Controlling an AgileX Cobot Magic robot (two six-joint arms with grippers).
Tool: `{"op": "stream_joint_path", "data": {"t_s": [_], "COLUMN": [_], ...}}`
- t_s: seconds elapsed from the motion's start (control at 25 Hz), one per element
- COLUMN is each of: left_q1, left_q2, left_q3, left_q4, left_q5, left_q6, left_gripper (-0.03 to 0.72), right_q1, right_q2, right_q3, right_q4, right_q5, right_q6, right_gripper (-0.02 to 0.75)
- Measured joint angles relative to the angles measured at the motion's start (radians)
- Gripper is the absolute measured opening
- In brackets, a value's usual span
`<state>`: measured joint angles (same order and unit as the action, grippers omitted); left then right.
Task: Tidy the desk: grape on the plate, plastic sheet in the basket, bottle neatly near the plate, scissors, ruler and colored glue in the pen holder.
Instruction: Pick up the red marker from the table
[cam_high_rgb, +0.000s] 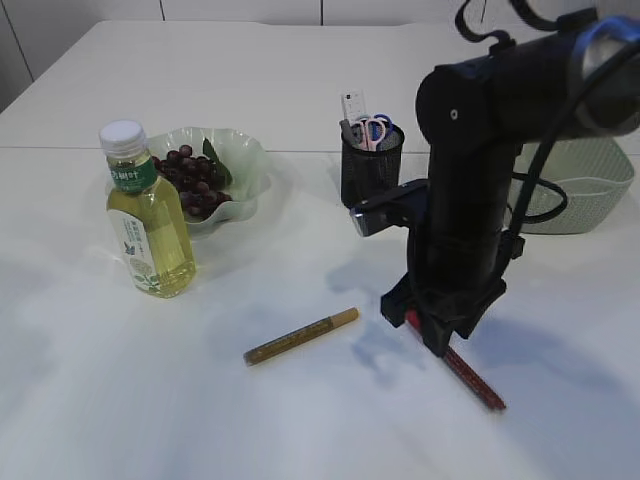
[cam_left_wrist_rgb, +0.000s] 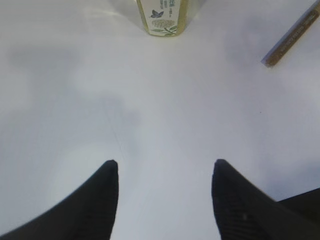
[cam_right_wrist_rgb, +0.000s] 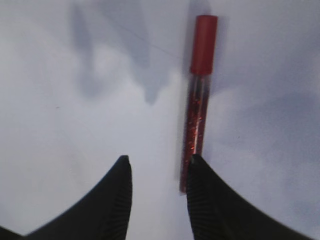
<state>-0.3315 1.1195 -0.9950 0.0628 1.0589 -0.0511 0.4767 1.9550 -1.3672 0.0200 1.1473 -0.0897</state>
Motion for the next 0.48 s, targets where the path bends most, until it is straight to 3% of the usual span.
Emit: {"op": "stream_joint_path", "data": {"t_s": [0.12, 0.48], "left_q1": [0.0, 0.0], "left_q2": [0.0, 0.0], "left_q3": [0.0, 0.0], "left_q4": [0.0, 0.0], "left_q5": [0.004, 0.013], "left_q6": [0.0, 0.0], "left_gripper": [0.434, 0.434], "right_q1": [0.0, 0.0], "right_q2": [0.029, 0.083], "right_q3": [0.0, 0.0], "right_q4": [-0.052, -0.064], "right_q5": [-0.014, -0.098], "right_q6": [0.015, 0.027], "right_gripper": [0.302, 0.3]}}
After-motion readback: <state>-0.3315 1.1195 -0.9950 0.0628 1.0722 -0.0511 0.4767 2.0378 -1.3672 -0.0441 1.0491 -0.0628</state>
